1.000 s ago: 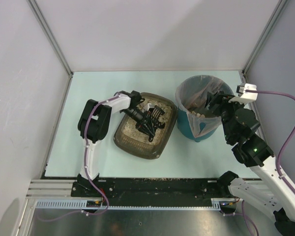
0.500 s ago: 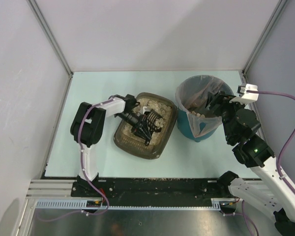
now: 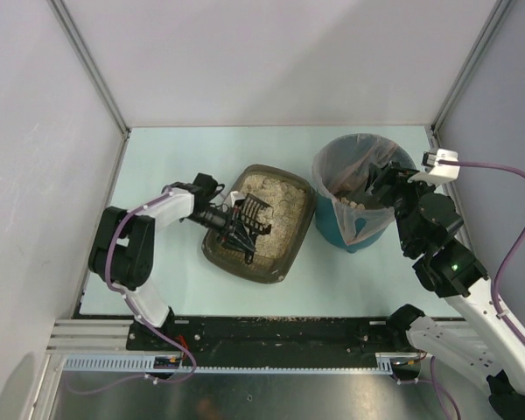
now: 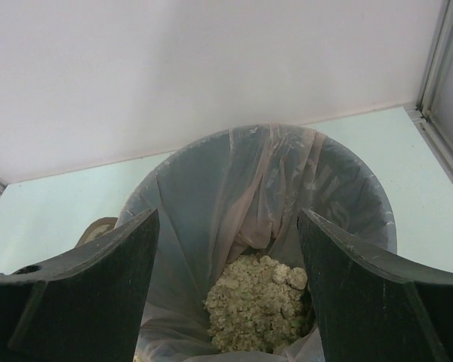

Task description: Clean the litter box

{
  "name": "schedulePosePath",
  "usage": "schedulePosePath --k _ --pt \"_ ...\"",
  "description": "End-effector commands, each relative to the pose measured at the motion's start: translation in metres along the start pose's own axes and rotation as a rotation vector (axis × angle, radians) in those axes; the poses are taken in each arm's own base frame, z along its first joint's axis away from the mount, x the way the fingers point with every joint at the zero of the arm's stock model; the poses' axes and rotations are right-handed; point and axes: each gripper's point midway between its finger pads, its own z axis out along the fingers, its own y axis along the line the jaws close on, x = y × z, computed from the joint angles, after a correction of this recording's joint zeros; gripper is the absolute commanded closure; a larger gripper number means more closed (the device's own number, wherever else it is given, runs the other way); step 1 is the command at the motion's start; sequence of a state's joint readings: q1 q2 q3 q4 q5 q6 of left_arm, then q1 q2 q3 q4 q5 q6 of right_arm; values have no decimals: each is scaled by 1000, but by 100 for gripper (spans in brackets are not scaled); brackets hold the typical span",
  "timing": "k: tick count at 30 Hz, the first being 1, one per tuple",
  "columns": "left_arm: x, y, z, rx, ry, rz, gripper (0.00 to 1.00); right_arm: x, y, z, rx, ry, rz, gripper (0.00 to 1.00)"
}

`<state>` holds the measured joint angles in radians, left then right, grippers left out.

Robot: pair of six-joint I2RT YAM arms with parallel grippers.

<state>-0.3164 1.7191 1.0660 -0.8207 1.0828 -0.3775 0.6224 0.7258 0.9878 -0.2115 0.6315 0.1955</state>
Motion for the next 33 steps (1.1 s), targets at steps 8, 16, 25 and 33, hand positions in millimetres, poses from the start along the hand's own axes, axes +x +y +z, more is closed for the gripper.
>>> schedulePosePath --k 8,16,25,33 --pt "-4 -14 -26 99 -117 25 100 -18 2 0 4 -55 39 22" --pt "37 -7 3 134 31 41 100 -18 7 4 -14 -58 29 22" --pt "4 -5 -36 124 -194 58 100 -21 5 0 -14 -64 49 22" --pt "29 0 -5 147 -36 40 100 -18 2 -1 3 -55 51 22"
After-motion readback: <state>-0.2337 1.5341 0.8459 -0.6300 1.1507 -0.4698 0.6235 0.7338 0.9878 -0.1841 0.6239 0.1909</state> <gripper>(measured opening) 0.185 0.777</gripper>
